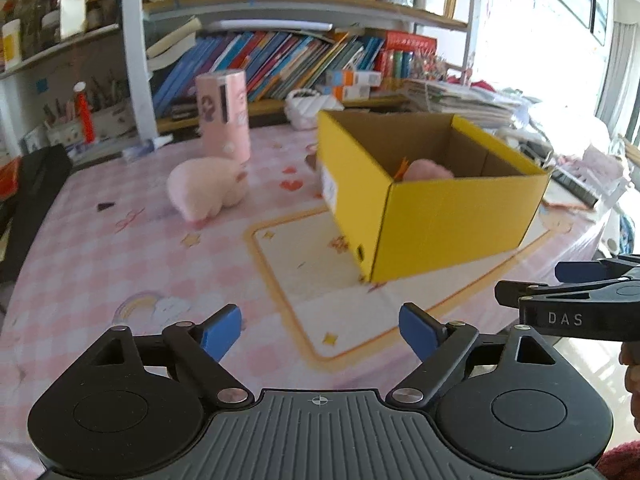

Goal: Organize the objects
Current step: 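Withdraw both open grippers from the yellow box, then move both open grippers toward the pink plush pig and white charger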

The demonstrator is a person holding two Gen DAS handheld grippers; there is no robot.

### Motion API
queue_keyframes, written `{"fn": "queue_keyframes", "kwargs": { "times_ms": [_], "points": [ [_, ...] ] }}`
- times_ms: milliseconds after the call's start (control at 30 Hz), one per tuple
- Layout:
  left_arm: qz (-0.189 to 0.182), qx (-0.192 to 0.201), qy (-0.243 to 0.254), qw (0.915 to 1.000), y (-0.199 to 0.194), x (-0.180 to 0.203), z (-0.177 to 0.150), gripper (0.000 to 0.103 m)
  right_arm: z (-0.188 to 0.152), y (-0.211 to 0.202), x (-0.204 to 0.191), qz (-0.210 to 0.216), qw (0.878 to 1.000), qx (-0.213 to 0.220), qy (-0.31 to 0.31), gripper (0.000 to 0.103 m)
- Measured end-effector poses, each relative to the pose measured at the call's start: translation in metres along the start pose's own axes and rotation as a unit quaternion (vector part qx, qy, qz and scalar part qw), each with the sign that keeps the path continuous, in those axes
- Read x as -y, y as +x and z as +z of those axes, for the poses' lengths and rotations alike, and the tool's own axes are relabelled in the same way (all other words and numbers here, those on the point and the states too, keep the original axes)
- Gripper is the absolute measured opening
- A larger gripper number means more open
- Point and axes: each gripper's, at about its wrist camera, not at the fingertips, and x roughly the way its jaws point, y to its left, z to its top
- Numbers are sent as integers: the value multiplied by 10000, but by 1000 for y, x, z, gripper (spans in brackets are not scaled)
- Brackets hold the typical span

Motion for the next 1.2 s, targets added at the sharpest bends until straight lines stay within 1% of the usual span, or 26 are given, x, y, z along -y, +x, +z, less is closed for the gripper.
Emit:
{"fn": "queue_keyframes", "kwargs": {
  "times_ms": [167,467,900,1200],
  "points": [
    [82,-66,-36,9999,-10,-14,-9,89,-8,-5,-23,177,9997,-71,-176,76],
    [217,-121,-153,9996,-26,-39,-22,90,-13,-12,-54,372,9987,-63,-328,76],
    [513,-75,-380,9979,-46,-78,-36,90,-13,-15,-103,672,9955,-2,-664,77],
    [629,1,-466,9969,-58,-96,-41,90,-10,-19,-124,764,9941,101,-769,77]
  ]
}}
